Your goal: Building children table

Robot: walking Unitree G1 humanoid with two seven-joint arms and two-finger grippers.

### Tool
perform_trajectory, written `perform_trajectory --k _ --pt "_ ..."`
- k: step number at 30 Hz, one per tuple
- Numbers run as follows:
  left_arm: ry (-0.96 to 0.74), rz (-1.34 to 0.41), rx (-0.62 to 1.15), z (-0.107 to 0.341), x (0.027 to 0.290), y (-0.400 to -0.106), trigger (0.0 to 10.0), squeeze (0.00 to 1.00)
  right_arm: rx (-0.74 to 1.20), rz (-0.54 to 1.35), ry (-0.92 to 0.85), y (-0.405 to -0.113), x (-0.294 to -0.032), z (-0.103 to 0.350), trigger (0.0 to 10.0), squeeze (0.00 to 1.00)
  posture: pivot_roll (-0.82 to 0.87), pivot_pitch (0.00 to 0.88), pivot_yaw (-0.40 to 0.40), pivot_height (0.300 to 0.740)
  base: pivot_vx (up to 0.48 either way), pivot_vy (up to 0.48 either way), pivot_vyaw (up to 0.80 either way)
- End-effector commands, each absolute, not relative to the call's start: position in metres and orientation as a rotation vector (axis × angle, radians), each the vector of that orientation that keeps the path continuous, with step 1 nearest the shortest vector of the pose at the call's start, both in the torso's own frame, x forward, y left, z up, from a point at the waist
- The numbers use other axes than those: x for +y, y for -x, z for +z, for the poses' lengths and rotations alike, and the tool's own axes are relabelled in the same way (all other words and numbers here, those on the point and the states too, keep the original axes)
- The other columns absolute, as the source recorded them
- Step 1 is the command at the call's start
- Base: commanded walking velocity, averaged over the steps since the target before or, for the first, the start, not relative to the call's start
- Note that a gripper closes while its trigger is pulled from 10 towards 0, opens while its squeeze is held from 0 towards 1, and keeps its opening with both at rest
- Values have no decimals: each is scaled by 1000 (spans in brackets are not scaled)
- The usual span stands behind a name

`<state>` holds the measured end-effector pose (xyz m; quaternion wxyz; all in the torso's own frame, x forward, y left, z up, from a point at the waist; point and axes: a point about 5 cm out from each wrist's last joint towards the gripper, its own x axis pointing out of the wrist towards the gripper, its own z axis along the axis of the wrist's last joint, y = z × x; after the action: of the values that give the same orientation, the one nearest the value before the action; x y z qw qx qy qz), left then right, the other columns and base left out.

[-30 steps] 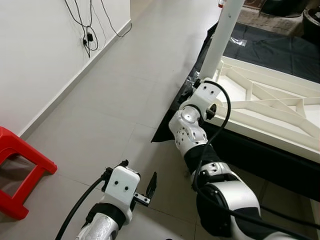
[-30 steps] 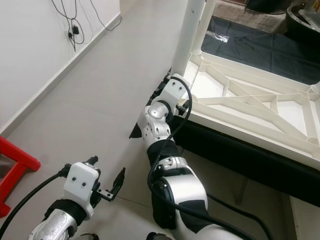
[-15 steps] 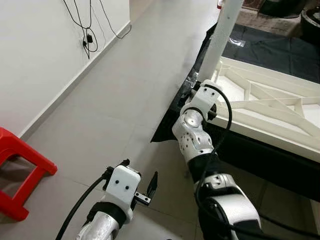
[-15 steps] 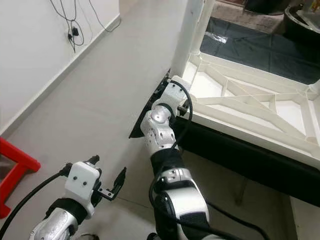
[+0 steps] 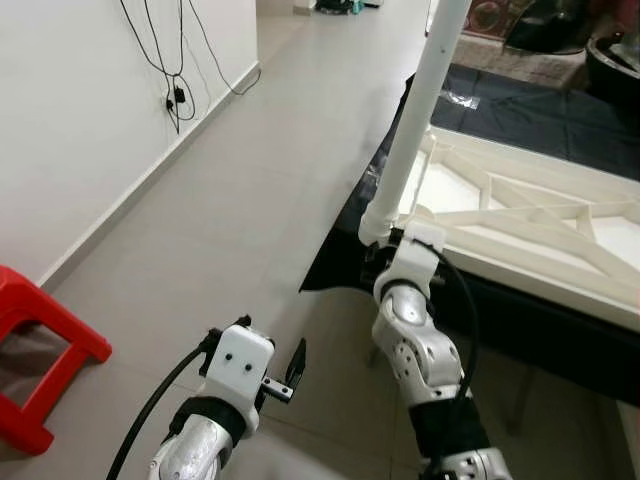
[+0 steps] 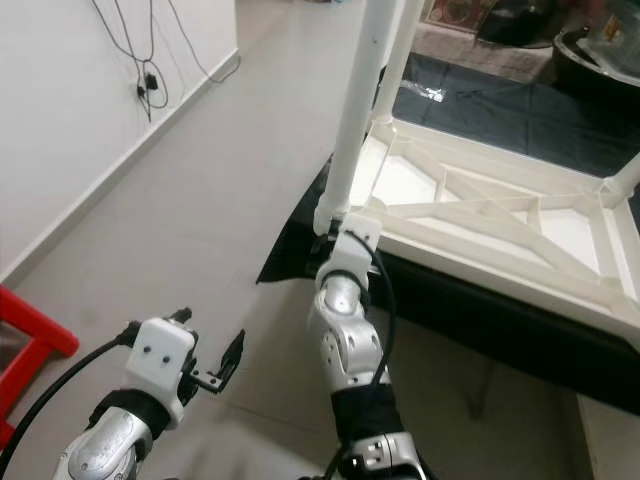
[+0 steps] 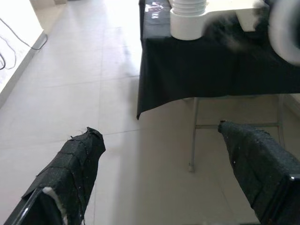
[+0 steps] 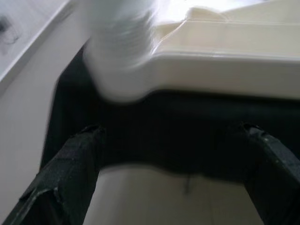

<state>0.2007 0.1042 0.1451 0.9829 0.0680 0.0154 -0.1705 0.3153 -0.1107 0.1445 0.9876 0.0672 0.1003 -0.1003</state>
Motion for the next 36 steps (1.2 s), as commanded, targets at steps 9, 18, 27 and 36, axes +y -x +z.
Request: perform_trajectory --k 9,18,27,36 --pt "-148 -270 93 131 117 -195 10000 0 154 193 86 -253 -137 122 10000 0 133 58 -67 740 0 0 0" --pt "-99 -210 173 114 121 -202 10000 0 145 268 -7 -249 -119 118 10000 0 133 0 -66 740 0 0 0" --pt "-57 -145 214 100 129 -216 10000 0 193 265 1 -258 -124 105 10000 0 117 0 -60 740 0 0 -358" --pt "-83 -152 189 101 125 -224 10000 0 180 281 42 -264 -119 103 10000 0 116 0 -63 740 0 0 -526"
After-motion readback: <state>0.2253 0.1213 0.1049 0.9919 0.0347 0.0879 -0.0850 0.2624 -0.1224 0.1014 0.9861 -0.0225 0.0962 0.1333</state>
